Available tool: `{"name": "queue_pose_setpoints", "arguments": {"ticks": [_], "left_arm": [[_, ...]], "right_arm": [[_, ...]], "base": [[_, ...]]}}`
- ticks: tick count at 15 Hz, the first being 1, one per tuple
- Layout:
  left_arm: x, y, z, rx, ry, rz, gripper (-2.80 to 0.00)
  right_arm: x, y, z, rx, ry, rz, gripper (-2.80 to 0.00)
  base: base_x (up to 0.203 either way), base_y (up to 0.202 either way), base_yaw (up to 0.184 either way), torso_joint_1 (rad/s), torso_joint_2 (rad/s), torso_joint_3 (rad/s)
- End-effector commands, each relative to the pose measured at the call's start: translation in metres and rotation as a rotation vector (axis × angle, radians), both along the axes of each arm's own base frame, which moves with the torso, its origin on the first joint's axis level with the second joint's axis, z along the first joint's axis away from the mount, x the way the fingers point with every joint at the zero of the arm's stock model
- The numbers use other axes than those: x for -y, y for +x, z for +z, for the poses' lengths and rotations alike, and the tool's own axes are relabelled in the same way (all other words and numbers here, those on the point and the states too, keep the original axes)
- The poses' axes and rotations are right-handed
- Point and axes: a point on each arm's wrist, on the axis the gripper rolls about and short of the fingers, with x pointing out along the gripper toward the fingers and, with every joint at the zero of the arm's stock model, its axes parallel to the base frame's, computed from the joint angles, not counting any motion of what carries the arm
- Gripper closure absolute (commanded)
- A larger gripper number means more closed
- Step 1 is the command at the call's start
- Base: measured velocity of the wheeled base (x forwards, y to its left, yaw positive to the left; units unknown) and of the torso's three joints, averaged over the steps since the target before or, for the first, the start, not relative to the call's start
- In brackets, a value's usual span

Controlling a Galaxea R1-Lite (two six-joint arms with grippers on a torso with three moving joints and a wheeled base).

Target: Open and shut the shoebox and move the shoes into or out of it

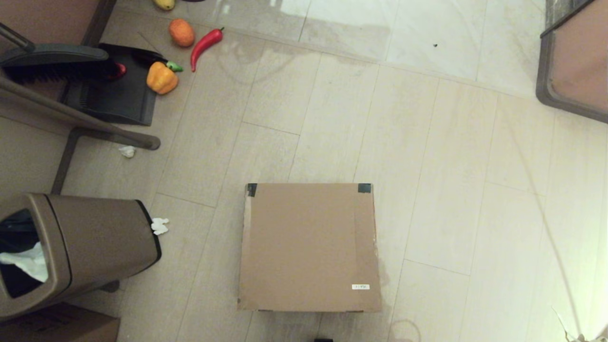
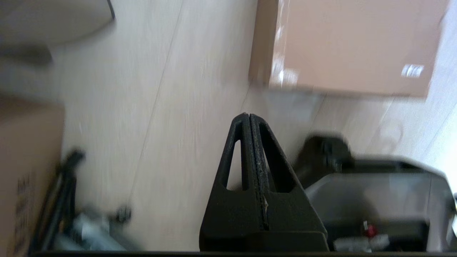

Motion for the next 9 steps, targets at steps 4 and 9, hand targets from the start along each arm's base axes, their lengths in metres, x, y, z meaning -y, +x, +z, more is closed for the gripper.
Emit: {"name": "queue_pose_setpoints", "arguments": {"ticks": [4,9], "left_arm": [[0.0005,-0.0160,-0.0077,0.212,0.010,0.009,0.00],[0.0007,-0.0155,-0.0077,0.205,0.009,0.005,0.00]], "right_arm": [[0.0001,0.0001,-0.0004,-0.002,0.002,-0.002,0.00],[0.0001,0.0001,-0.0005,-0.003,0.021,-0.004,0.00]], "base": [[0.000,0.000,0.000,0.000,0.00,0.000],[0.000,0.000,0.000,0.000,0.00,0.000]]}}
